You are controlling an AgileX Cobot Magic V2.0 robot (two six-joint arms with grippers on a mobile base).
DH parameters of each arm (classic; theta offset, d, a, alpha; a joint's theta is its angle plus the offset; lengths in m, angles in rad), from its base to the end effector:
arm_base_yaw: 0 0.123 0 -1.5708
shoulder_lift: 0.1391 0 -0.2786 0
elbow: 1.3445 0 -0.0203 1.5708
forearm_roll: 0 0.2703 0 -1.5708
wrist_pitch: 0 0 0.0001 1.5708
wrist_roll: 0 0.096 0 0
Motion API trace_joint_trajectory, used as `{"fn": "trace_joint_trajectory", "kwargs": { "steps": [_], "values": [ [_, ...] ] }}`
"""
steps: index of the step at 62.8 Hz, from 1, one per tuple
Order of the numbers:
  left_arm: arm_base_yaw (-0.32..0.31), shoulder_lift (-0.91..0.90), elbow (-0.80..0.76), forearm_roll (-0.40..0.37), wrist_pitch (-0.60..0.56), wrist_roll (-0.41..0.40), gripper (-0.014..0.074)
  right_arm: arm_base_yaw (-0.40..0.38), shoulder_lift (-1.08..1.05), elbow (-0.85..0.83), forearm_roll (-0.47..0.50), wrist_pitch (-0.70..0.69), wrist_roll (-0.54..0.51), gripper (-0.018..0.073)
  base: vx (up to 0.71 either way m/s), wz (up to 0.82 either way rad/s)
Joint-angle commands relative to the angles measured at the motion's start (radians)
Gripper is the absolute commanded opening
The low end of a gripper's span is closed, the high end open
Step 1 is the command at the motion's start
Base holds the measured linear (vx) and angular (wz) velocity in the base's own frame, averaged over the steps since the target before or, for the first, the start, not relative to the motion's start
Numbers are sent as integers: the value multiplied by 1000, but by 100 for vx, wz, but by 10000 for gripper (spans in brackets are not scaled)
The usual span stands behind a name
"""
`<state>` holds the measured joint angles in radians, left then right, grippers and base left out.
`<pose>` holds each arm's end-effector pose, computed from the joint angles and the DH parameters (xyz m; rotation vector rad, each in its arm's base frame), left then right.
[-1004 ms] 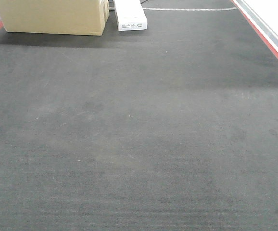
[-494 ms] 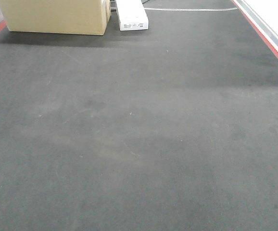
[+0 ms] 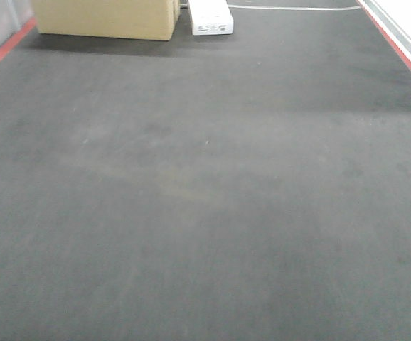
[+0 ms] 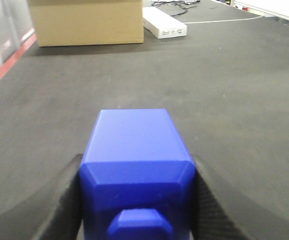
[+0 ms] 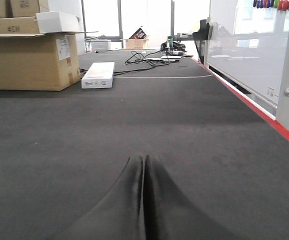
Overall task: Pour parts from conveyor to right shelf
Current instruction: 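Hold the blue block in the left gripper while backing away, then turn the base and drive along the yellow floor line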
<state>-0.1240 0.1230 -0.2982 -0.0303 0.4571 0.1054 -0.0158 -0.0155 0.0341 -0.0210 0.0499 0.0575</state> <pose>0.0801 -0.0113 0.2663 0.1879 1.7555 -0.0450 0.0878 -0.0015 0.1978 0.0414 1.5516 0.0156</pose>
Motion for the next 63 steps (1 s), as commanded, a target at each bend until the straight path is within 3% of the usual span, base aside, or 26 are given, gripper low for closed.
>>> {"fn": "trace_joint_trajectory", "kwargs": {
  "steps": [1,63],
  "values": [
    [-3,11,-29,-7,-84,-1,-6,1,-12,15,-2,-80,-3,-10,-28,11],
    [-3,11,-28,-7,-82,-1,-6,1,-12,15,-2,-80,-3,-10,-37,-1]
  ]
}}
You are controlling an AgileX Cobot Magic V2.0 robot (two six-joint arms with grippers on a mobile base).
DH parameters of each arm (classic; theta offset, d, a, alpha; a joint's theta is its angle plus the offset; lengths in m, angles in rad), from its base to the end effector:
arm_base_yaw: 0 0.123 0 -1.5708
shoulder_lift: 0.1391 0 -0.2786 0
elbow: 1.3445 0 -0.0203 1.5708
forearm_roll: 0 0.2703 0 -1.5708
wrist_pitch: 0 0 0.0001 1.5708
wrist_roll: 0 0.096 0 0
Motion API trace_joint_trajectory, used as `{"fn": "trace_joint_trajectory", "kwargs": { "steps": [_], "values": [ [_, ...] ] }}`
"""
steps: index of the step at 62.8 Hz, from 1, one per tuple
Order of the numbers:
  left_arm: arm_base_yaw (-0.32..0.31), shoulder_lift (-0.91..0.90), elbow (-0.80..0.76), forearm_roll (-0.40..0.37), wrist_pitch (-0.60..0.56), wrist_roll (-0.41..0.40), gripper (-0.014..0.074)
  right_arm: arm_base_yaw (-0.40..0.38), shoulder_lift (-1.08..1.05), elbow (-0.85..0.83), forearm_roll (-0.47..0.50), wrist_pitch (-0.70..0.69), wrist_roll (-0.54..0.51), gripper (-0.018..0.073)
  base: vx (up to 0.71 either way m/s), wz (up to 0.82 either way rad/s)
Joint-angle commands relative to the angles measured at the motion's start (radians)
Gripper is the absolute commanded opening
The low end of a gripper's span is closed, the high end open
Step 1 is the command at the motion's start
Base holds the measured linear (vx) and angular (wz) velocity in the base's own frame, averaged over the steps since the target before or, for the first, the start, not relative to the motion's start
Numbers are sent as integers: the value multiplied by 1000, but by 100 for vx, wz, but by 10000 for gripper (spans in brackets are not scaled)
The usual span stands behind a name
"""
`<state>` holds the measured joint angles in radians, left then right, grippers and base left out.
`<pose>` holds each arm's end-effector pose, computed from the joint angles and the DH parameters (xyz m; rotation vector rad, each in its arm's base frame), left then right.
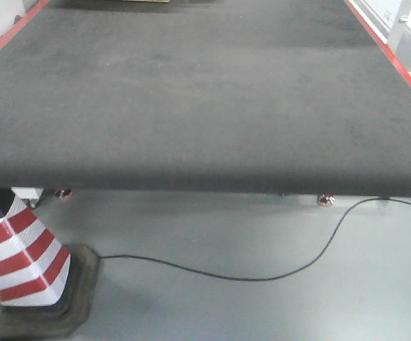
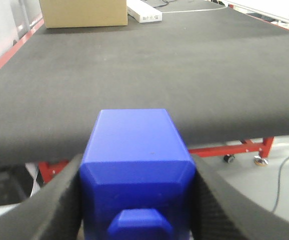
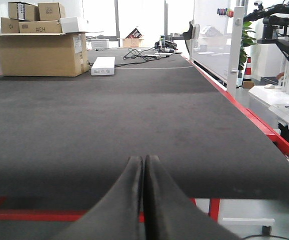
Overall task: Pour parts from conveyor to right shelf
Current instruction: 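Turn the base and drive along the yellow floor line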
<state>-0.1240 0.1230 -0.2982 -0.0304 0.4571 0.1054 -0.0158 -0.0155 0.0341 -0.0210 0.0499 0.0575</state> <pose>0.0801 -0.0113 0.2663 0.1878 1.7555 -0.0451 0.0878 -0.0015 0.1978 0.0414 1.5516 0.0156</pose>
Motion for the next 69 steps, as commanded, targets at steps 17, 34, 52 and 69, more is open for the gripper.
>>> {"fn": "trace_joint_trajectory", "kwargs": {
  "steps": [17,34,52,69],
  "values": [
    [-3,11,-28,-7,-82,-1,-6,1,-12,15,-2,-80,-3,-10,-31,0],
    [-2,11,-28,-7,-82,-1,-6,1,-12,15,-2,-80,-3,-10,-22,-6],
    [-1,11,-28,-7,-82,-1,-6,1,-12,15,-2,-80,-3,-10,-13,-43],
    [-1,11,-28,-7,-82,-1,-6,1,-12,15,-2,-80,-3,-10,-15,-83]
  ]
}}
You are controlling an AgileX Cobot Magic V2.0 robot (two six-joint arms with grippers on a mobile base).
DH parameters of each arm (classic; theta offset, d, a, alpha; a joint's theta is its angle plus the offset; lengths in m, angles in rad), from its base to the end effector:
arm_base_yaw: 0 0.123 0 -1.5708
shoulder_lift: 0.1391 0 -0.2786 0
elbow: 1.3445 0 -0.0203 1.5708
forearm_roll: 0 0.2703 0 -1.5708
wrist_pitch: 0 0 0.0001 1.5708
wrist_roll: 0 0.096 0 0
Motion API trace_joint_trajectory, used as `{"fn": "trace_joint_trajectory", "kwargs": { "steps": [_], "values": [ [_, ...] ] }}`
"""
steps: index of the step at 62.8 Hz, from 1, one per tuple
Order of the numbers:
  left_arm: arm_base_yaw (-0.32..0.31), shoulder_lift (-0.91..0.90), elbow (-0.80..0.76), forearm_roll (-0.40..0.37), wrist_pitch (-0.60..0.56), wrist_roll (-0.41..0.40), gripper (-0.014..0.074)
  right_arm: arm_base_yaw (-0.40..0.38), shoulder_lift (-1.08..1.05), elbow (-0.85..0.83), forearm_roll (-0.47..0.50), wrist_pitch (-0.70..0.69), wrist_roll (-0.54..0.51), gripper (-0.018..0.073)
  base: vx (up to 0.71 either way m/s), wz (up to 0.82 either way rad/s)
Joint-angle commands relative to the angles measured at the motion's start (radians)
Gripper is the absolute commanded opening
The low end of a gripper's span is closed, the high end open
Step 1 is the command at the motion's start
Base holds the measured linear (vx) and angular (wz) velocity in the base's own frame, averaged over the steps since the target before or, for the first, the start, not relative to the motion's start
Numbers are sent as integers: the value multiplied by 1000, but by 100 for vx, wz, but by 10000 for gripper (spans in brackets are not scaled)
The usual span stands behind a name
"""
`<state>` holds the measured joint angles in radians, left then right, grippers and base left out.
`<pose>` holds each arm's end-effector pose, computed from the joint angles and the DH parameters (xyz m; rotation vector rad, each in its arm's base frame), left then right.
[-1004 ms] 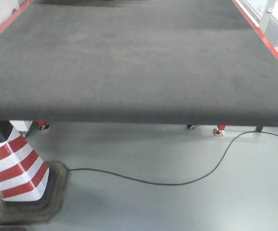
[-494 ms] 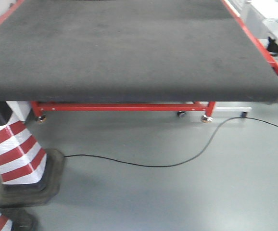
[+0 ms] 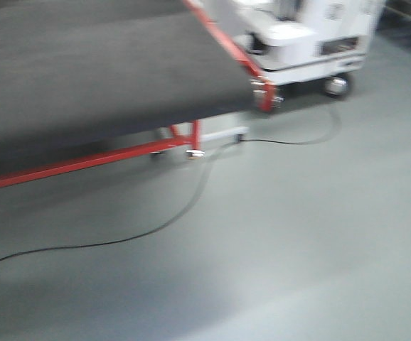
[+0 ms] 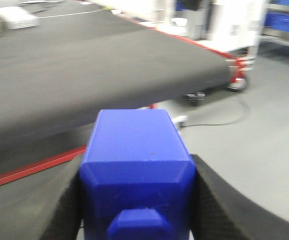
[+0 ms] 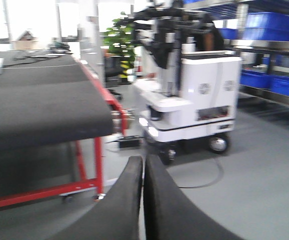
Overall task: Pour parts from conveyor to right shelf
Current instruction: 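Turn the base and drive along the yellow floor line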
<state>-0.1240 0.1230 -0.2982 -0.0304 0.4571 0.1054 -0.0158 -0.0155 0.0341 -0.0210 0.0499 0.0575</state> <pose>0.0801 -0.0113 0.2663 0.1878 1.7555 -0.0451 0.0878 -0.0015 0.1978 0.0414 1.5516 0.0156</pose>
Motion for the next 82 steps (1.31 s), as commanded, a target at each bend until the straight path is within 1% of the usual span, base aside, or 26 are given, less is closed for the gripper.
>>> {"fn": "trace_joint_trajectory", "kwargs": {
  "steps": [1,54,82],
  "values": [
    [-1,11,-28,-7,-82,-1,-6,1,-12,15,-2,-80,-3,-10,-17,-83],
    [-1,11,-28,-7,-82,-1,-6,1,-12,15,-2,-80,-3,-10,-16,-65],
    [-1,11,-28,-7,-81,-1,-6,1,-12,15,-2,-80,-3,-10,-3,-78]
  ]
}}
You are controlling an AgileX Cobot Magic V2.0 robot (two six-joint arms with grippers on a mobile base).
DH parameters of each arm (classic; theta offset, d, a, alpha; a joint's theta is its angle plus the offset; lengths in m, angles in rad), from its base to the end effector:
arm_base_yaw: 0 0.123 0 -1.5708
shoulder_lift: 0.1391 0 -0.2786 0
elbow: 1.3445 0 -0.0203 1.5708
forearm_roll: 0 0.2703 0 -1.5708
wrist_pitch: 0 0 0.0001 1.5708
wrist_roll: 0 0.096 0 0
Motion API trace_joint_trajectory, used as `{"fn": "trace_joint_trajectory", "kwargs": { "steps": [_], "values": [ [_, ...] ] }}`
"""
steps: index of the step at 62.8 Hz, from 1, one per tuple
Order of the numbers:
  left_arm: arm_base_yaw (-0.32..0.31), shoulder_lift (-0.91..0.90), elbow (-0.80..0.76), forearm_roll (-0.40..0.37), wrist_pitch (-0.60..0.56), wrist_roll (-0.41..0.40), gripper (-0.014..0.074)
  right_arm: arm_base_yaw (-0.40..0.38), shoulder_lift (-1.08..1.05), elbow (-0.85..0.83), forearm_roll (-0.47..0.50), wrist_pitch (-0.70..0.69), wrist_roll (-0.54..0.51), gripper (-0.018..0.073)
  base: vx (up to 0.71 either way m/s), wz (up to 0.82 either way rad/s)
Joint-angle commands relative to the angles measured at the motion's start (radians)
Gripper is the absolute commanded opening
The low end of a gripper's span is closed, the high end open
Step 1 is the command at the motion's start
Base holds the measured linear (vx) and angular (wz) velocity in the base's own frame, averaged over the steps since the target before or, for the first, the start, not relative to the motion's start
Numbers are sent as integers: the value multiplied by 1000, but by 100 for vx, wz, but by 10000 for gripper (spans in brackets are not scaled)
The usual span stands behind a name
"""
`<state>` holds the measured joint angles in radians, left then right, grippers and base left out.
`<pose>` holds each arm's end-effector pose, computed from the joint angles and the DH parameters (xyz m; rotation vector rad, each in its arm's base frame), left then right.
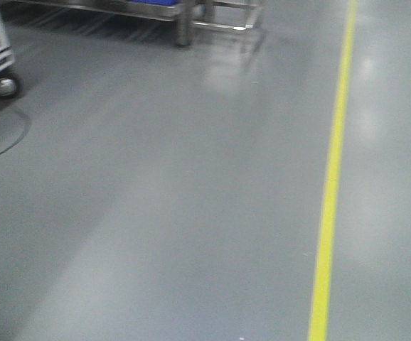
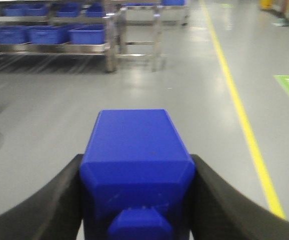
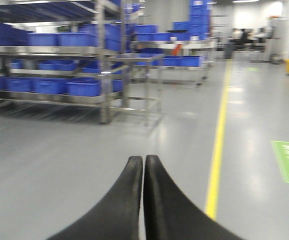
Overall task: Pour parts from conveyor to right shelf
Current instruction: 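Turn the base and drive along the yellow floor line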
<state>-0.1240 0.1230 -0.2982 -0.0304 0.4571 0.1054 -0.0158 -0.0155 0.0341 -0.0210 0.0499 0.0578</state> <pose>0.0801 -0.0113 0.2663 0.1878 1.7555 -0.0451 0.0878 -0.0015 0.1978 0.0417 1.5516 0.0158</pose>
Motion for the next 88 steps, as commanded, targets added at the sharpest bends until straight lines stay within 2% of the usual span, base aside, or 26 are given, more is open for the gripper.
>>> {"fn": "trace_joint_trajectory", "kwargs": {
  "steps": [1,24,47,63,88],
  "values": [
    [-1,11,-28,-7,-81,-1,-6,1,-12,15,-2,-80,-3,-10,6,-87],
    [-1,11,-28,-7,-81,-1,-6,1,-12,15,-2,-80,-3,-10,11,-80],
    [-1,11,-28,-7,-81,-1,-6,1,-12,15,-2,-80,-3,-10,17,-48],
    [-1,11,-28,-7,-81,-1,-6,1,-12,15,-2,-81,-3,-10,26,-13],
    [-1,11,-28,-7,-80,-1,-6,1,-12,15,-2,-80,-3,-10,43,18]
  ]
}}
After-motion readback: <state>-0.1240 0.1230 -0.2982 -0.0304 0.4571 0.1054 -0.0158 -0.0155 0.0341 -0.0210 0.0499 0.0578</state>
